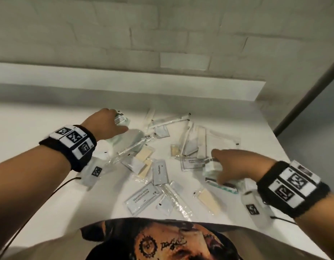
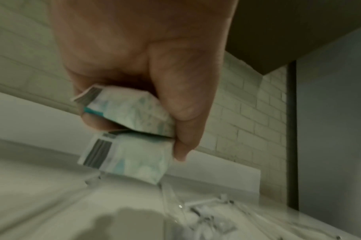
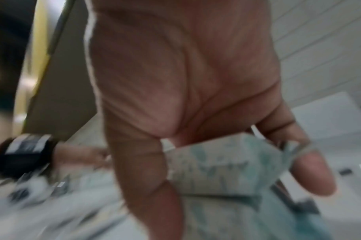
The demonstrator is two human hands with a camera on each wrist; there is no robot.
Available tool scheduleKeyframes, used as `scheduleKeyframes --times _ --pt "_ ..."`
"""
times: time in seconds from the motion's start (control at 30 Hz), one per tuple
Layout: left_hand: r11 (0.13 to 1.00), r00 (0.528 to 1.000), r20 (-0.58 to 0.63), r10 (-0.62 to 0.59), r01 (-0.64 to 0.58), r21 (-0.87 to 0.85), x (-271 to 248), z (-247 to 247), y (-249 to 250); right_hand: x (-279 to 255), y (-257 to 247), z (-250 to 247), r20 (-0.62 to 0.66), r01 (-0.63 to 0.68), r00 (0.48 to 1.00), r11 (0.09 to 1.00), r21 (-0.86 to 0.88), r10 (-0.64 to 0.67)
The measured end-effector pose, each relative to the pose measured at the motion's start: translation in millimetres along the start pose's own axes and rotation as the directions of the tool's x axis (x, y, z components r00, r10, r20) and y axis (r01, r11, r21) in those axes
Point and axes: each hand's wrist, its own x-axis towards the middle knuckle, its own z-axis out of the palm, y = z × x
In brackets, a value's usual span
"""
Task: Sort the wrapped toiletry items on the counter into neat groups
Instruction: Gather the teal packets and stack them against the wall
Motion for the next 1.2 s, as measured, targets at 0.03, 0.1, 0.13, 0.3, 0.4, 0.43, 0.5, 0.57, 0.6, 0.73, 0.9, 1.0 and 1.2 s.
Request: scheduleKeyframes --times 0.03,0.1,0.13,0.3,0.4,0.43,0.5,0.57,0.6,0.73,0.9,1.0,1.2 --pt "1.0 1.0 -0.013 -0.024 0.024 -0.006 -9 -8 -11 -2 -7 14 -0.014 0.005 1.0 0.998 -0.059 -0.006" --pt "0.996 0.996 -0.039 -0.084 0.083 -0.026 -29 -19 -33 -3 -12 30 -0.058 -0.021 0.998 0.994 -0.104 0.015" --pt "0.993 0.993 -0.045 -0.113 0.112 -0.038 -39 -24 -42 -5 -12 29 -0.062 -0.039 0.998 0.993 -0.108 0.033" --pt "0.978 0.978 -0.019 -0.206 0.206 0.028 -86 -47 -104 -9 -41 -24 -0.147 -0.067 0.987 0.997 -0.047 0.059" --pt "0.976 0.977 0.06 -0.207 0.201 0.088 -102 -51 -134 -5 -100 -54 -0.214 0.074 0.975 0.996 0.049 -0.062" --pt "0.979 0.979 0.075 -0.187 0.18 0.093 -106 -50 -142 1 -127 -60 -0.222 0.144 0.967 0.988 0.061 -0.127" --pt "0.99 0.984 0.12 -0.131 0.123 0.074 -108 -44 -150 9 -185 -65 -0.208 0.281 0.942 0.958 0.062 -0.263" --pt "0.997 0.979 0.194 -0.067 0.06 0.043 -108 -36 -156 22 -246 -63 -0.158 0.387 0.913 0.921 0.045 -0.376" --pt "0.998 0.974 0.223 -0.038 0.028 0.049 -105 -35 -160 32 -275 -61 -0.124 0.431 0.897 0.902 0.037 -0.424" --pt "0.982 0.962 0.271 0.027 -0.077 0.174 -93 -25 -171 68 -353 -35 0.051 0.497 0.868 0.866 -0.054 -0.494" --pt "0.972 0.956 0.293 0.017 -0.084 0.218 -82 -15 -197 103 -362 -34 -0.007 0.269 0.962 0.955 -0.122 -0.272" --pt "0.979 0.949 0.309 0.067 -0.122 0.165 -78 -10 -202 109 -330 -41 -0.039 0.089 0.995 0.995 -0.035 -0.09" --pt "0.967 0.913 0.363 0.187 -0.236 0.095 -65 -8 -173 102 -276 -41 -0.057 -0.18 0.981 0.979 0.093 0.185"
